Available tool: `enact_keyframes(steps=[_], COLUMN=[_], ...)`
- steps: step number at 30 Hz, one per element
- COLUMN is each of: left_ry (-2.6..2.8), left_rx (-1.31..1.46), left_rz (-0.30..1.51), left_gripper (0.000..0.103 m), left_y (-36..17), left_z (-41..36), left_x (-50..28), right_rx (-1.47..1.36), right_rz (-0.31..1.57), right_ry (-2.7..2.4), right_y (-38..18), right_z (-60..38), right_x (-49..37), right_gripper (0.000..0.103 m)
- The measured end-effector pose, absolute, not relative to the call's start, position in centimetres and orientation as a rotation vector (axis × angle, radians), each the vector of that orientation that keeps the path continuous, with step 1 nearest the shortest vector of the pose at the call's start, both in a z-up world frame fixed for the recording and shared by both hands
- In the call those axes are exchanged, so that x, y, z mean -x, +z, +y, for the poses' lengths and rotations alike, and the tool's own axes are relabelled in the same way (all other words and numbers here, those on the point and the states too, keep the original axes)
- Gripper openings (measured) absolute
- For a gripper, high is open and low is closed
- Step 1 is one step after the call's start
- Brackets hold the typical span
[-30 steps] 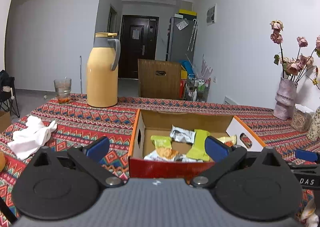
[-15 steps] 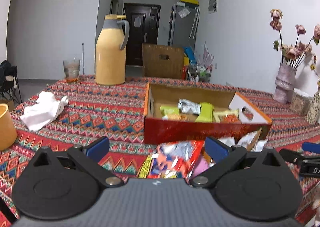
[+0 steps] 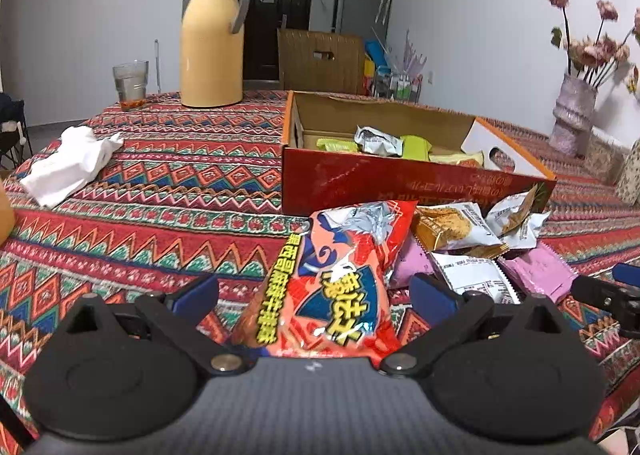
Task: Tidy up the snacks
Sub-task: 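Move both tools back from the box to the snack pile, then grasp the orange-and-blue chip bag with the left tool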
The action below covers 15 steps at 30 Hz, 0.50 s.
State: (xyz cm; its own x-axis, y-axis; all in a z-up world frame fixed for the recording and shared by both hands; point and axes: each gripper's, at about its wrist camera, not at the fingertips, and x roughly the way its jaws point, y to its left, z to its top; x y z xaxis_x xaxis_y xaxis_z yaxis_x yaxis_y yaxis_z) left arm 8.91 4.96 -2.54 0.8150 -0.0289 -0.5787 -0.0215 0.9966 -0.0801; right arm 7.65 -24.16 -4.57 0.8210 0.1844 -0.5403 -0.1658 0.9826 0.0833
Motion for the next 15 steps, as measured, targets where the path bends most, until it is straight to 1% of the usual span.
enact_keyframes(steps=[12, 15], left_ry=[-0.011, -0.019], left_rx=[0.117, 0.130], left_rz=[0.765, 0.780], left_gripper=[0.103, 0.099], left_y=[-4.1, -4.4], left_z=[4.6, 4.4], left_x=[-14.1, -14.5], right_rx=[-0.054, -0.053], right_rz=[0.601, 0.610], right_ry=[0.153, 0.152], right_y=[-5.1, -5.4], right_z=[-25.2, -25.2], right_x=[-7.8, -7.9], right_gripper=[0.103, 0.103])
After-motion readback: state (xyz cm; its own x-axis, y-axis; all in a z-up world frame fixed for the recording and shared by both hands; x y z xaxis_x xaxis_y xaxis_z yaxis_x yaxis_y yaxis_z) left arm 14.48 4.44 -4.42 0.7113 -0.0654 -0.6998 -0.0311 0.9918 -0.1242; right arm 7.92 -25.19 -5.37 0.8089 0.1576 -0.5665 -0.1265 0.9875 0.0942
